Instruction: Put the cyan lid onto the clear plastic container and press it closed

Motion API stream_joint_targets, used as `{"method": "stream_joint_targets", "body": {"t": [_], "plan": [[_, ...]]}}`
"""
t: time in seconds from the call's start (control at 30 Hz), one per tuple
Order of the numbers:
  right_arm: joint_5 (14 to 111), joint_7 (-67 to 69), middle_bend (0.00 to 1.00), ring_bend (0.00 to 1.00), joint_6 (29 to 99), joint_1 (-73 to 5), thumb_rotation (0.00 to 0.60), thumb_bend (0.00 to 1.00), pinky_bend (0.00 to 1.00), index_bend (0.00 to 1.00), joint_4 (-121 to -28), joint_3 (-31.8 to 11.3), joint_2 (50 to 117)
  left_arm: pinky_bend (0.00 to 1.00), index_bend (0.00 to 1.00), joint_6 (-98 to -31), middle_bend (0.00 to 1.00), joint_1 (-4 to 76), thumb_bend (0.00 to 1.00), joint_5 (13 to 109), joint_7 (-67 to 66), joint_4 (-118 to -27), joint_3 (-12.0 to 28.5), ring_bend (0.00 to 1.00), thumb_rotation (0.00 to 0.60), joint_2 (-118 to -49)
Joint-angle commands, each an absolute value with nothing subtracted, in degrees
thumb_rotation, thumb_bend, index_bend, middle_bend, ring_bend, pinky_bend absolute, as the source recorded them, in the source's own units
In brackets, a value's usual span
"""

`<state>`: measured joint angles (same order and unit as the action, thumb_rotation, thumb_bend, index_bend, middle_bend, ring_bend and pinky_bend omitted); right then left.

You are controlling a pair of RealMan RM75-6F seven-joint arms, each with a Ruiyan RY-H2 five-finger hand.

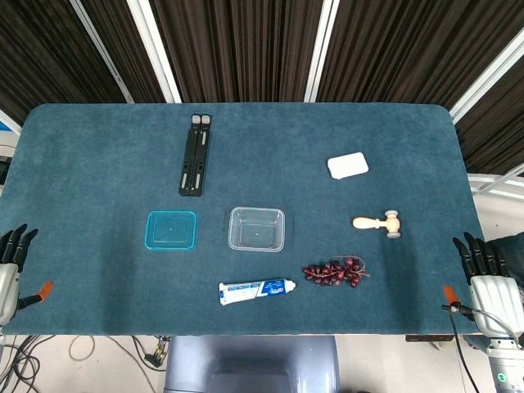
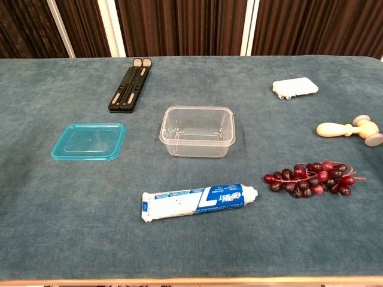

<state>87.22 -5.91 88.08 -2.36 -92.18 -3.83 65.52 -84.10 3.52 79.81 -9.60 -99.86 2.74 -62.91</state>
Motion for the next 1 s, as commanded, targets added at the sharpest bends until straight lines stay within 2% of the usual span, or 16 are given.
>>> {"method": "stream_joint_targets", "body": {"t": [0.03,0.77,1.0], "plan": [[87.2,-5.9,0.0,0.0,88.0,-2.4,0.6,0.36,0.0,0.04,-92.2,-3.8,65.5,0.0,0.08,-84.0,0.0,3.6,0.22,79.7,-9.7,-99.8,2.8,0.0,0.6,-62.9],[87.1,-6.0,0.0,0.0,88.0,-2.4,0.6,0.36,0.0,0.04,-92.3,-3.9,65.5,0.0,0.06,-83.0,0.0,4.1,0.21,77.1,-8.4,-99.0,4.1,0.0,0.6,-62.5],[87.3,-5.8,0.0,0.0,87.9,-2.4,0.6,0.36,0.0,0.04,-92.3,-3.7,65.5,0.0,0.05,-81.8,0.0,5.1,0.17,78.0,-6.5,-97.8,4.4,0.0,0.6,-62.0]]}}
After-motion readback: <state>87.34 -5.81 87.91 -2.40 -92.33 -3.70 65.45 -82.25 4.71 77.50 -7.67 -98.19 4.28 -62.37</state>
